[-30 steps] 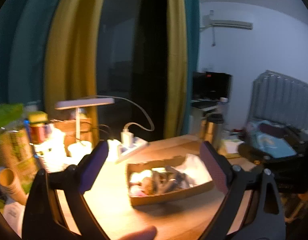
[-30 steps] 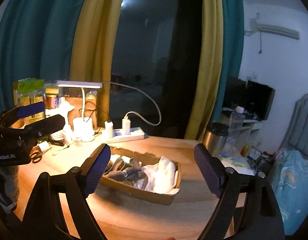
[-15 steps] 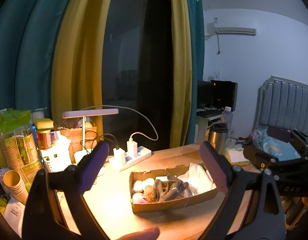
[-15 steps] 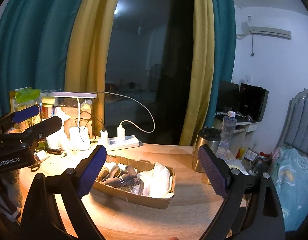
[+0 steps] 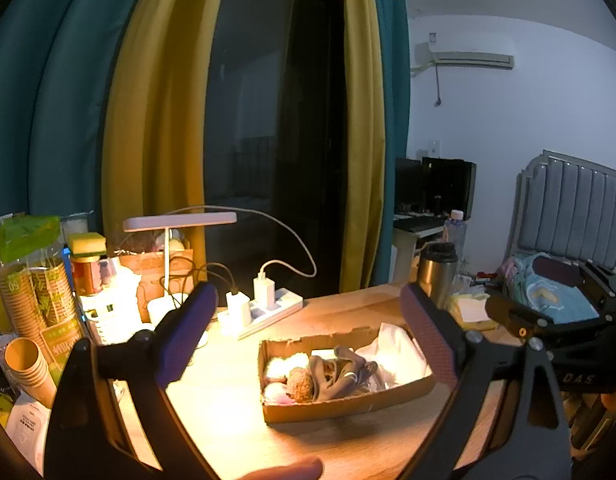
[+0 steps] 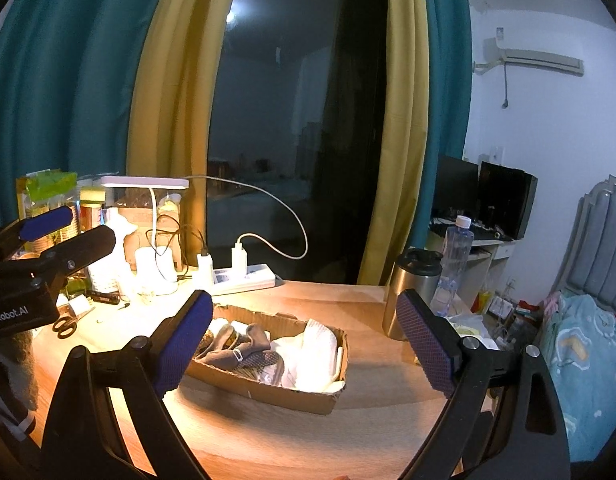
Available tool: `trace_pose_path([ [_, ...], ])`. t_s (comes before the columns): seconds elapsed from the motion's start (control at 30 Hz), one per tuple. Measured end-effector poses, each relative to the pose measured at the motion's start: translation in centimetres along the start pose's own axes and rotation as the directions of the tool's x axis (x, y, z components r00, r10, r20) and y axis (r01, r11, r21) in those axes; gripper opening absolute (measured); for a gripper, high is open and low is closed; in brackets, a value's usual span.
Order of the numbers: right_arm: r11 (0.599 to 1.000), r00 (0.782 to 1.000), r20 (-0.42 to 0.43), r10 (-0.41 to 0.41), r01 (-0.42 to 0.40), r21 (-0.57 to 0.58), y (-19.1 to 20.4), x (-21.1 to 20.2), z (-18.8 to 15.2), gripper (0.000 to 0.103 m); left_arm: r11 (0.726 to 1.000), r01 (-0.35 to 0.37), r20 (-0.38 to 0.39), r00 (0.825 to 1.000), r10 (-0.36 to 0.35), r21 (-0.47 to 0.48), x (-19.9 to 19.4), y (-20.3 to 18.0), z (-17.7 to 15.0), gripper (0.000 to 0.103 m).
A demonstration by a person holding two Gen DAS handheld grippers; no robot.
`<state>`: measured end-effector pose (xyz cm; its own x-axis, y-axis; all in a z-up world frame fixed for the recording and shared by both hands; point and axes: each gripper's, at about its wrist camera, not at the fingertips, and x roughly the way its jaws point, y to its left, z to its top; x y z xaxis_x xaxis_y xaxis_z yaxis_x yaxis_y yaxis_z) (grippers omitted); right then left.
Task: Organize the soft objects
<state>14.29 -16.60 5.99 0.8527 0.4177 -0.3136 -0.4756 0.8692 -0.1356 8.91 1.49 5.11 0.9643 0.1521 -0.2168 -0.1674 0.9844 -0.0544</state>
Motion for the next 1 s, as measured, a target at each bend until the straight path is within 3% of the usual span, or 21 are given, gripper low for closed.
trace_pose_path([
  [1.0, 1.000, 1.000, -0.019, 0.003, -0.003, -0.003, -1.3, 0.2, -0.5, 0.095, 1.000, 0.006, -0.009, 1.000, -0.006, 0.005, 0.4, -0.4, -0.1, 0.094],
])
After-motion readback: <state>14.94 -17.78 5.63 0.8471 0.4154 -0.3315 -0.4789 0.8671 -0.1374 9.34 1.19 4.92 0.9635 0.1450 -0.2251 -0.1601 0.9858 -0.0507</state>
